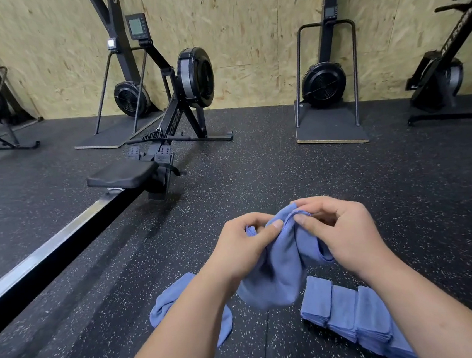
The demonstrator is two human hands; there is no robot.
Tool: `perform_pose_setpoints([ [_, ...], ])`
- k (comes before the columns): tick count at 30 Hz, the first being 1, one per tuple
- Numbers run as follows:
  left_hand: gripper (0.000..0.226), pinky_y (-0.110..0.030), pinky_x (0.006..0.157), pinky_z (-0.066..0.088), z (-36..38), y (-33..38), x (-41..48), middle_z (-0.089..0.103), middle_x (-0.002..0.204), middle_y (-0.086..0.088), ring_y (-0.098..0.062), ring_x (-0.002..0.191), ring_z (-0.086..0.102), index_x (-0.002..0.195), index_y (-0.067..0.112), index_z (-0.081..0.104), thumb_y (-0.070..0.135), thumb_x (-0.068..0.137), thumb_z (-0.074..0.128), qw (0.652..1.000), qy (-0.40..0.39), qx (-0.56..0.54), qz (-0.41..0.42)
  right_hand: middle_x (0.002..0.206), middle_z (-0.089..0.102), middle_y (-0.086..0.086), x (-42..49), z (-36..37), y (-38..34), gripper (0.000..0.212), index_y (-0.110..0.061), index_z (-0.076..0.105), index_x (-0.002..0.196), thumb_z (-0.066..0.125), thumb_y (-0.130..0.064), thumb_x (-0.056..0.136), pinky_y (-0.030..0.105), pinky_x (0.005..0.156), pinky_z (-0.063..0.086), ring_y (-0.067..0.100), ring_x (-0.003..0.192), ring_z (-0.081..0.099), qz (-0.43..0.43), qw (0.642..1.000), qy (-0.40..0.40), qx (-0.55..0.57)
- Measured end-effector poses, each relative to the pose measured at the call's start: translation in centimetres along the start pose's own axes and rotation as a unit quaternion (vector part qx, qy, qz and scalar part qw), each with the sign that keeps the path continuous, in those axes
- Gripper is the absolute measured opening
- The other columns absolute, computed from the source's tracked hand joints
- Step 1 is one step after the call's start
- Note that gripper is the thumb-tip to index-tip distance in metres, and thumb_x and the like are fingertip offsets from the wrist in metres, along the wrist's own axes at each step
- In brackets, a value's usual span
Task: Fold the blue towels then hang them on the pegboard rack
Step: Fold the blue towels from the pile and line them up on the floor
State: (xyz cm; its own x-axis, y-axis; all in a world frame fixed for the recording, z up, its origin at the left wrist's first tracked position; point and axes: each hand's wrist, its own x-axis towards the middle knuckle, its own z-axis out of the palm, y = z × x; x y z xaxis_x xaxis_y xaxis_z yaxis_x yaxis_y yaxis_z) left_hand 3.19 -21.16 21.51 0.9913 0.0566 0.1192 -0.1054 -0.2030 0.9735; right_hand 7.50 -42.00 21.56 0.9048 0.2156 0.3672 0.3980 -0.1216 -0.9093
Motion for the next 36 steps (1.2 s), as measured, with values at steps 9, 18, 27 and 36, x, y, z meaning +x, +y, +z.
perform_pose_setpoints([
  [9, 0.014, -0.01, 0.078, 0.049, -0.1, -0.1, 0.1, 0.079, 0.091, 0.015, 0.002, 0.084, 0.068, 0.092, 0.022, 0.08, 0.018, 0.101, 0.07, 0.997, 0.065, 0.034, 0.002, 0.085, 0.08, -0.003, 0.2, -0.8, -0.3, 0.011, -0.02, 0.08, 0.082, 0.089, -0.013, 0.083, 0.023, 0.076, 0.056, 0.008, 0.078, 0.072, 0.007, 0.999, 0.016, -0.027],
  [18, 0.016, -0.013, 0.062, 0.044, 0.3, -0.5, 0.0, 0.066, 0.072, 0.01, -0.002, 0.064, 0.054, 0.088, 0.016, 0.076, 0.03, 0.093, 0.082, 0.997, 0.066, 0.022, -0.018, 0.1, 0.081, 0.0, 0.2, -1.3, -0.3, 0.013, -0.017, 0.081, 0.101, 0.078, -0.007, 0.094, 0.031, 0.087, 0.058, 0.021, 0.094, 0.075, 0.039, 0.997, -0.065, -0.006],
  [27, 0.024, -0.026, 0.073, 0.053, -0.1, -1.5, 0.9, 0.076, 0.08, 0.007, -0.005, 0.072, 0.062, 0.079, 0.024, 0.075, 0.039, 0.098, 0.072, 0.986, 0.139, 0.095, -0.01, 0.088, 0.08, 0.008, 0.2, -1.7, -1.0, 0.017, -0.02, 0.084, 0.089, 0.087, -0.005, 0.083, 0.025, 0.075, 0.055, 0.013, 0.079, 0.07, 0.05, 0.996, -0.07, 0.018],
  [36, 0.014, -0.039, 0.094, 0.056, 0.8, -1.0, 0.4, 0.076, 0.095, 0.024, -0.002, 0.096, 0.071, 0.095, 0.038, 0.077, 0.038, 0.103, 0.066, 0.987, 0.056, 0.138, 0.059, 0.085, 0.079, 0.003, 0.1, -0.5, -1.1, 0.012, -0.015, 0.079, 0.089, 0.087, -0.006, 0.084, 0.018, 0.072, 0.052, 0.008, 0.075, 0.068, 0.018, 0.997, -0.078, -0.018],
])
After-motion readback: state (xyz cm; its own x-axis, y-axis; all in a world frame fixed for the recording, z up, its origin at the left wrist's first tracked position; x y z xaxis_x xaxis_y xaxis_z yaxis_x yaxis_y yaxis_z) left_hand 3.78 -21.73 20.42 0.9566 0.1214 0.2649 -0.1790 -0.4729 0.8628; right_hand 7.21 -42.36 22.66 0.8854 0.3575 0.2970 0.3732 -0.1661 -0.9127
